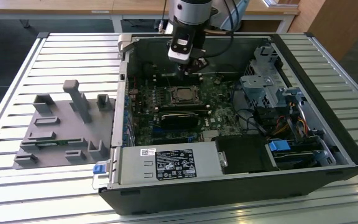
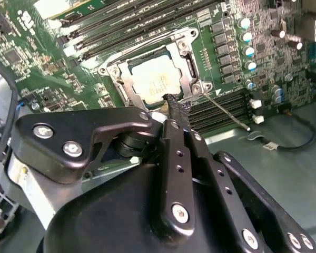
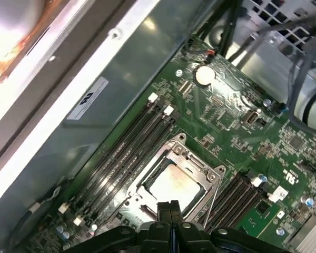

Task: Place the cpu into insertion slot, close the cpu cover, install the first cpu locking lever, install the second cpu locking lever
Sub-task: 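Install the first cpu locking lever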

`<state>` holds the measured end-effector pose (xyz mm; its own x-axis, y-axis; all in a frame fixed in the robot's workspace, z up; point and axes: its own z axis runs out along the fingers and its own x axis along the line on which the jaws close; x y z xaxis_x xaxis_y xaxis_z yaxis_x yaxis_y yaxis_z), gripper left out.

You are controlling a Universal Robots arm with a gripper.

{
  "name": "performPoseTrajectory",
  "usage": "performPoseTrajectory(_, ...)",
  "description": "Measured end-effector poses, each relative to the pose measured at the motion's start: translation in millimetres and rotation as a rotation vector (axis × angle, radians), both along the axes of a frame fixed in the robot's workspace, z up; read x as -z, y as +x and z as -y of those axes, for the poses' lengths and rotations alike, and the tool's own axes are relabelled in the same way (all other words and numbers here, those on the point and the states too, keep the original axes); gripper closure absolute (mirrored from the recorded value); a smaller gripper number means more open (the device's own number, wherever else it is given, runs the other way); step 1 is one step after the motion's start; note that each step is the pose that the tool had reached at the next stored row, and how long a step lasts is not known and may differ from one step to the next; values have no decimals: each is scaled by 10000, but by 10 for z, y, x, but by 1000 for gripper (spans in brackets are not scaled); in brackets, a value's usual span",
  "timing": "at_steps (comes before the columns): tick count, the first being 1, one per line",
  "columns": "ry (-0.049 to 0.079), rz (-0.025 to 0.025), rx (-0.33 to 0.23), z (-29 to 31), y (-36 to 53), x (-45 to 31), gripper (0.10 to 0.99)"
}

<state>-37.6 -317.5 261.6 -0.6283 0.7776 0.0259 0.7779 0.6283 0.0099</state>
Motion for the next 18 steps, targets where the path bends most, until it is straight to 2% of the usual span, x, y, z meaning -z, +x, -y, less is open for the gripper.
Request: performPoseTrajectory(18,0,0,-2052,0,0,2,969)
